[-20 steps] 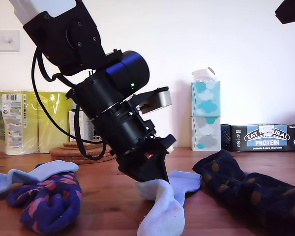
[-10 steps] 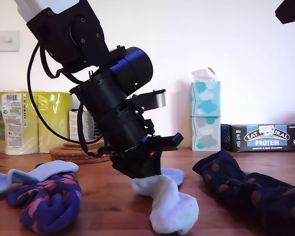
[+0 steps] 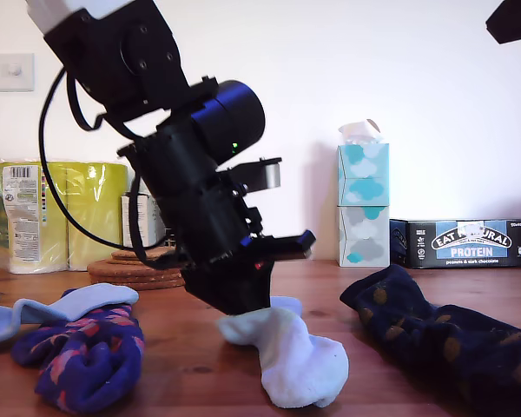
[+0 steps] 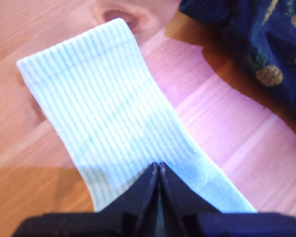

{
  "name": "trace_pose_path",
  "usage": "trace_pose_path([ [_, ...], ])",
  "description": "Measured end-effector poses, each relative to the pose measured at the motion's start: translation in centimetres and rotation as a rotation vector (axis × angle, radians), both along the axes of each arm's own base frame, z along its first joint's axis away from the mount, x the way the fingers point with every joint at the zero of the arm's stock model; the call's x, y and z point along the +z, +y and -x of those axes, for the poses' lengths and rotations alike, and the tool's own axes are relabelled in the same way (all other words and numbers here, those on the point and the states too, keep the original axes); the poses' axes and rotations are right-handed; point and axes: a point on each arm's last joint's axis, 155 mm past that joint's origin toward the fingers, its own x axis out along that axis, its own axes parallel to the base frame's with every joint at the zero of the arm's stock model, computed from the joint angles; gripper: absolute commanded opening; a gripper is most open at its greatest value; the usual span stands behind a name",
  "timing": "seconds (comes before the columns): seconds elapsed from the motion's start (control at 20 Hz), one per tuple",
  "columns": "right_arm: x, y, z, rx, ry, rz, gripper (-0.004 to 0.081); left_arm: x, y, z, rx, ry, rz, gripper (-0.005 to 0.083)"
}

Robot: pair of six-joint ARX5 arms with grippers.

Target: Pair up the socks based on colour and pattern, by placing each sock on top of its pair

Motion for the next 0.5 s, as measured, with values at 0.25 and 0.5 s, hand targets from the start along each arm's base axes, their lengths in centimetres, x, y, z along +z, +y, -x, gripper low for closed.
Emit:
trace_pose_path([
  [0.25, 0.7, -0.1, -0.9, -0.031, -0.044, -0.007, -0.0013, 10.0, -1.7, -0.2, -0.075, -0.146, 0.173, -0.0021],
  [0.5, 2.2, -0.5, -3.2, -0.116, -0.135, -0.024, -0.0013, 12.8, -0.3, 1.7, -0.252, -0.185, 0.131, -0.0021],
])
